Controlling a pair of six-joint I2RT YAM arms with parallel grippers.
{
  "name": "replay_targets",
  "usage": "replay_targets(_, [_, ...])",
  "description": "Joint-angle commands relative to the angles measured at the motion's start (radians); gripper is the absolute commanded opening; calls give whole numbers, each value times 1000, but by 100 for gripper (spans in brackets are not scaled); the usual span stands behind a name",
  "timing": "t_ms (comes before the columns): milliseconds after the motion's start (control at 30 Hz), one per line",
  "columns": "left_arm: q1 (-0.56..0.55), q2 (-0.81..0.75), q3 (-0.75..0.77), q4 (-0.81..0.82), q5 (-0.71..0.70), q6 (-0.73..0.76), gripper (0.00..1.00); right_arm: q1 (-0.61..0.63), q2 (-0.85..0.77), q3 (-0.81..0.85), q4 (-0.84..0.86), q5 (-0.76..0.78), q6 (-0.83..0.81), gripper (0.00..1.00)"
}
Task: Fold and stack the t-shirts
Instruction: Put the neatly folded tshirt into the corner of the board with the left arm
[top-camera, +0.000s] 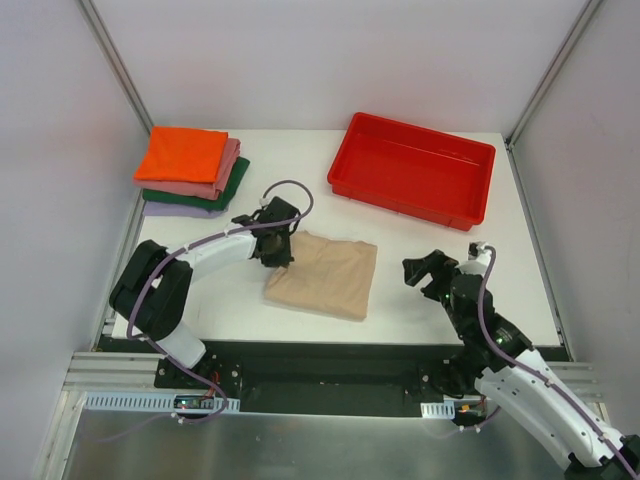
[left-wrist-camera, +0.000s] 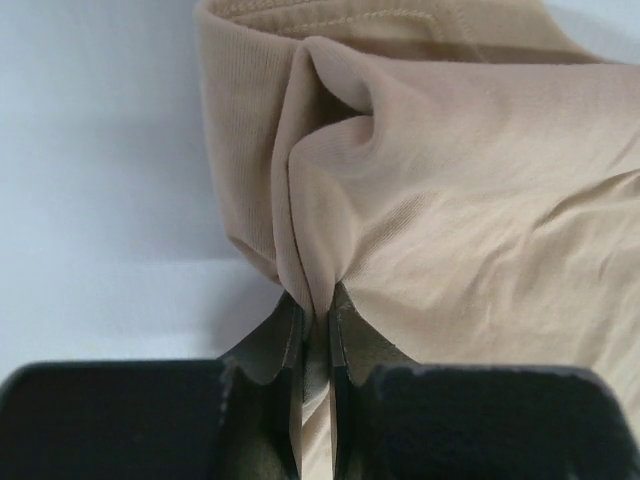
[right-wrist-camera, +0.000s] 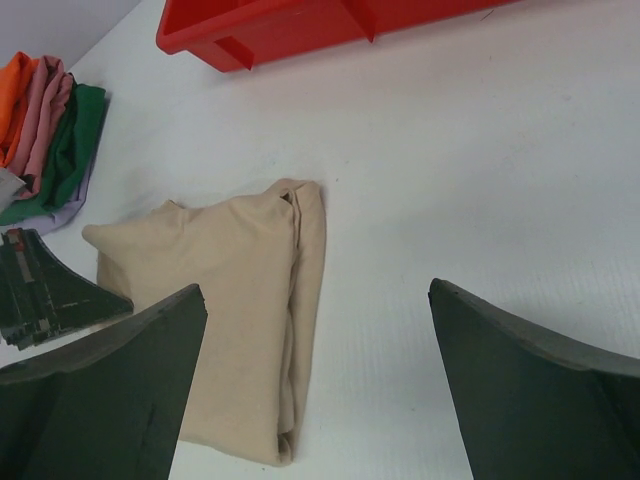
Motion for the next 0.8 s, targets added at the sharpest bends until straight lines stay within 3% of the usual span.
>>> replay_targets(0, [7,-42,114,-53,-352,260,0,3,-21,15,12,41,-46,96])
replay_targets(133, [39,-4,231,-48,-460,443,0,1,-11,46,-1,-12,-86,96])
replay_targets(267, [106,54,363,-8,-477,648,0,1,14,106,-47,-71,-135,96])
replay_targets(533, [286,166,619,16,-377,1082,0,1,69,121,-98,-132,-141,96])
replay_targets(667, [365,191,726,15,-371,1176,0,1,77,95,-106,-138,-163,96])
replay_targets(767, [398,218,817,18,-430,1158,0,1,79,77,-118,-112,-202,96])
